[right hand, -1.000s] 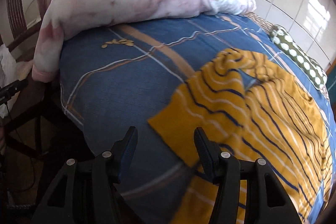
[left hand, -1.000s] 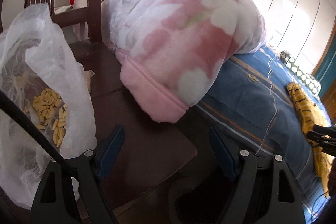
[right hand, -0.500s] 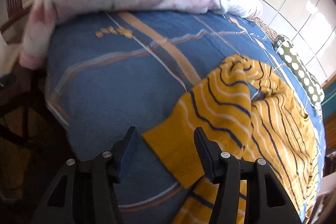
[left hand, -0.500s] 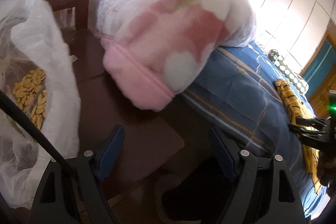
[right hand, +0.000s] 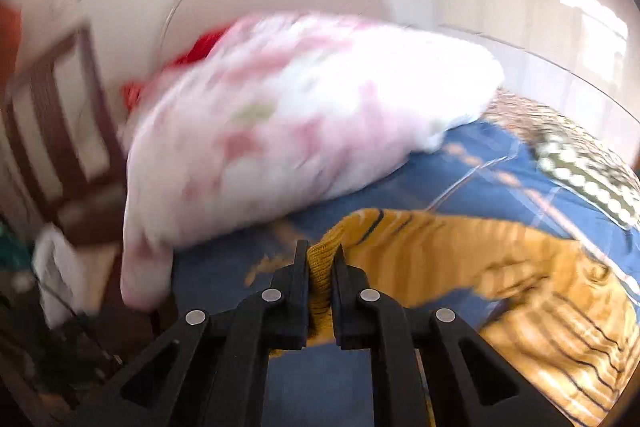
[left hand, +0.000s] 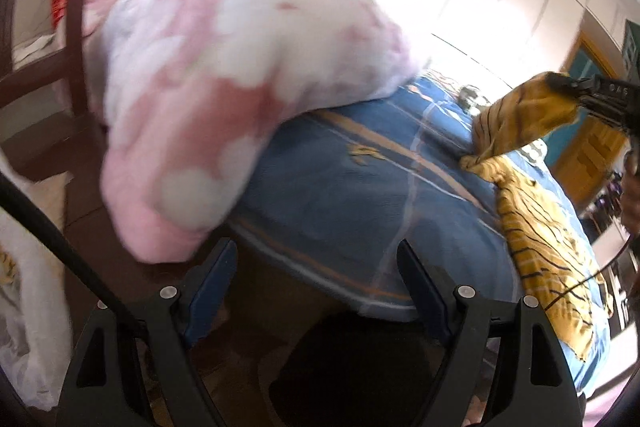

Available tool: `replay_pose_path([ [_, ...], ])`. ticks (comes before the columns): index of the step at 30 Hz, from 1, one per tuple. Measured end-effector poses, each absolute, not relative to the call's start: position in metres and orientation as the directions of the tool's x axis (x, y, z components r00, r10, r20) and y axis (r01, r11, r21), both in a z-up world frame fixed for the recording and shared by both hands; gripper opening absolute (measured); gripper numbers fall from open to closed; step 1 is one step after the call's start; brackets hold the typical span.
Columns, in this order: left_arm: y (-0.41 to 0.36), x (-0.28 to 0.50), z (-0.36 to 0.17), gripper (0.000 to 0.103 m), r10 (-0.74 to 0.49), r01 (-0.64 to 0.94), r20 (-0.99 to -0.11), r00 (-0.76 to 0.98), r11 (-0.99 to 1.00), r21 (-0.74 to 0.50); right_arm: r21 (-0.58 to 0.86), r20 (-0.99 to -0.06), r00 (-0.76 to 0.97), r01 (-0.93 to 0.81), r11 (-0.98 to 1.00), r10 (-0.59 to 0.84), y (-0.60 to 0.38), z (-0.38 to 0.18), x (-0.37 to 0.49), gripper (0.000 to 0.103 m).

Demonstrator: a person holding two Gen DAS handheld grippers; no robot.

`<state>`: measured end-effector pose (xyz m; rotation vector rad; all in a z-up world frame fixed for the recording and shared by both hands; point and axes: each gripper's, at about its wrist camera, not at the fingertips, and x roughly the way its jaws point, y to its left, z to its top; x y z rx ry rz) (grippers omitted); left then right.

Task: Fold small clothes

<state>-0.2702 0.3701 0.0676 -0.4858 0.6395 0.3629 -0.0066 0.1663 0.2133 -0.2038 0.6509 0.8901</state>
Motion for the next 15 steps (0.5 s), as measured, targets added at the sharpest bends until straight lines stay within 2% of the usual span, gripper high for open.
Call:
replay_pose_path([
  [5, 0.344, -0.247, 0.079, 0.081, 0.14, -0.403, -0.634, 0.761, 0.868, -0.291, 0.133, -0.625, 0.605, -0.54, 0.831, 0.494, 0.014, 0.23, 0.063, 0.009],
  [9, 0.32, -0.216, 0.084, 0.083, 0.082, -0.343, -0.654, 0.752, 0.896, -0.281, 0.114, -0.696, 0.661, -0.283, 0.952, 0.28, -0.107, 0.205, 0.111, 0.009],
  [12, 0.303, -0.198, 0.089, 0.083, 0.036, -0.298, -0.657, 0.753, 0.909, -0.291, -0.013, -0.777, 0.626, -0.129, 0.992, 0.071, -0.166, 0.167, 0.141, 0.012],
  [14, 0.29, -0.186, 0.093, 0.083, 0.004, -0.262, -0.659, 0.752, 0.92, -0.293, -0.164, -0.785, 0.61, -0.035, 0.986, -0.108, -0.19, 0.142, 0.148, 0.017],
  [15, 0.281, -0.176, 0.095, 0.084, -0.014, -0.238, -0.663, 0.749, 0.927, -0.289, -0.171, -0.78, 0.613, -0.022, 0.985, -0.122, -0.2, 0.135, 0.143, 0.018],
])
